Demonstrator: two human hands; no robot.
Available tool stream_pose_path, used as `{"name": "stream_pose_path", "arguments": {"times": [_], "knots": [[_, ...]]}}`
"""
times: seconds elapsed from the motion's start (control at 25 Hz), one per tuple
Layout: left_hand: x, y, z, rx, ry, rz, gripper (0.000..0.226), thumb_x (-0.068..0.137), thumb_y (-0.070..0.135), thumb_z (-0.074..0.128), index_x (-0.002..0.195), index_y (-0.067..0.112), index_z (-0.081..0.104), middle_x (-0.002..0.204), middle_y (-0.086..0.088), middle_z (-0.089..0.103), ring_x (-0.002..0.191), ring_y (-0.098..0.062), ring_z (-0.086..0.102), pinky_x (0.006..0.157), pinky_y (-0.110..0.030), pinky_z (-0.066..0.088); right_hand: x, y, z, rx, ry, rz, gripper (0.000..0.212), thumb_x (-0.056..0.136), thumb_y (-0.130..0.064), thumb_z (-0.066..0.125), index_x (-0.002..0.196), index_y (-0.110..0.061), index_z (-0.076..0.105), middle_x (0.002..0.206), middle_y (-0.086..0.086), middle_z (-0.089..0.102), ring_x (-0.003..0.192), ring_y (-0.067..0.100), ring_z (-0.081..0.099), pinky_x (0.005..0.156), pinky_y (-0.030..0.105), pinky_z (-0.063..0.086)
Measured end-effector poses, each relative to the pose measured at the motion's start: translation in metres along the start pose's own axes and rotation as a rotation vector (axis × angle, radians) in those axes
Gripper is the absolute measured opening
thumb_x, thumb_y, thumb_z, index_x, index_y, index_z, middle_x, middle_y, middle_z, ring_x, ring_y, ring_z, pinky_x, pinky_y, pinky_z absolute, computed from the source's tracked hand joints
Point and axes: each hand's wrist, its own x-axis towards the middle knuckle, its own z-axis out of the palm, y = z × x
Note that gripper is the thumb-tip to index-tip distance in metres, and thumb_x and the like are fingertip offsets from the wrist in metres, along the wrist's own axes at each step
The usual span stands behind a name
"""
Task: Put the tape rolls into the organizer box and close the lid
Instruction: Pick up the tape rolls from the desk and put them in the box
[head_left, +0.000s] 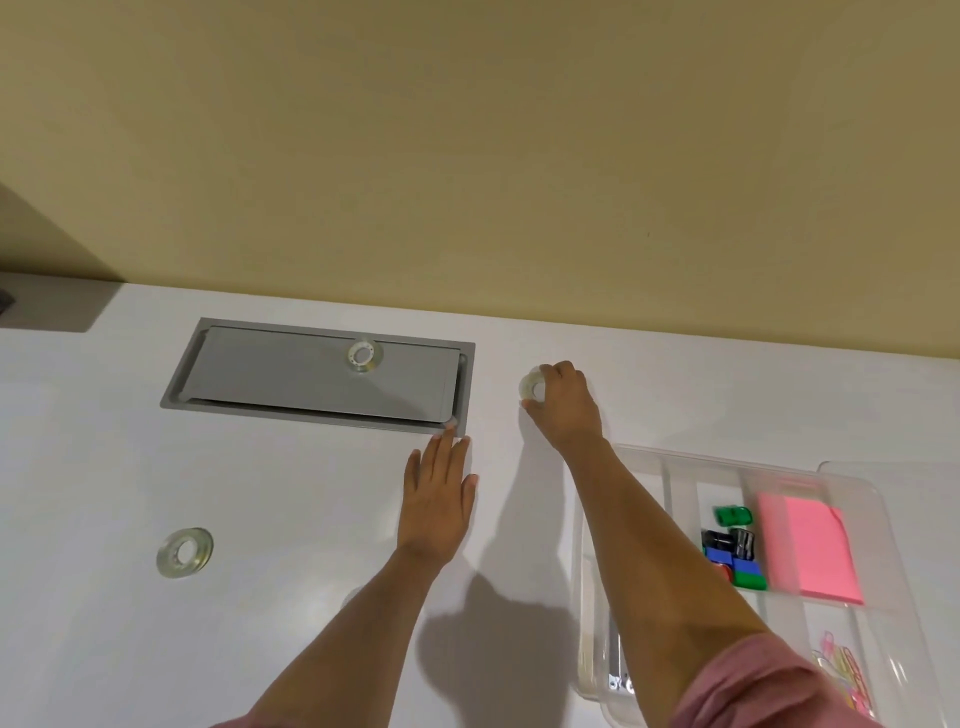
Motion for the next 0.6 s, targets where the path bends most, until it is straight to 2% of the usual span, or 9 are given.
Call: {"name": "stream_pose_path", "arguments": {"times": [0.08, 0.2, 0.44, 0.6], "knots": [[-0.001, -0.003, 0.003, 0.033, -0.048, -0.005, 0.056, 0.103, 0.038, 0.028, 0.153, 0.021, 0.010, 0.163, -0.003, 0.005, 0.151, -0.024, 0.005, 0.123, -0.041, 0.006, -0.004, 0.000, -0.006, 0.033, 0.023, 0.007, 0.047, 0.091, -0.025, 0.060, 0.132, -0.007, 0.047, 0.133, 0.011, 0.046, 0.124, 0.027, 0.043, 0.088, 0.039, 0.052], [-0.005, -0.003, 0.003, 0.057, -0.085, 0.006, 0.057, 0.104, 0.039, 0.017, 0.152, 0.022, -0.008, 0.163, -0.001, -0.011, 0.151, -0.021, -0.009, 0.123, -0.038, -0.003, -0.015, 0.002, -0.017, 0.080, 0.070, -0.001, 0.052, 0.090, -0.022, 0.061, 0.137, -0.007, 0.044, 0.136, 0.011, 0.044, 0.126, 0.028, 0.043, 0.090, 0.038, 0.051], [-0.024, 0.003, -0.005, 0.069, -0.151, 0.033, 0.056, 0.105, 0.035, 0.018, 0.153, 0.018, -0.005, 0.163, -0.004, -0.010, 0.151, -0.023, -0.007, 0.124, -0.037, 0.001, -0.056, 0.012, -0.045, 0.201, 0.195, -0.013, 0.053, 0.084, -0.014, 0.063, 0.135, -0.008, 0.047, 0.135, 0.012, 0.048, 0.125, 0.028, 0.045, 0.091, 0.034, 0.047], [-0.042, 0.004, -0.007, 0.069, -0.185, 0.068, 0.057, 0.105, 0.034, 0.020, 0.153, 0.017, -0.004, 0.163, -0.005, -0.010, 0.151, -0.024, -0.007, 0.124, -0.036, 0.003, -0.090, 0.030, -0.061, 0.202, 0.185, -0.027, 0.054, 0.082, -0.010, 0.064, 0.134, -0.005, 0.049, 0.134, 0.014, 0.047, 0.125, 0.029, 0.045, 0.090, 0.034, 0.047]]}}
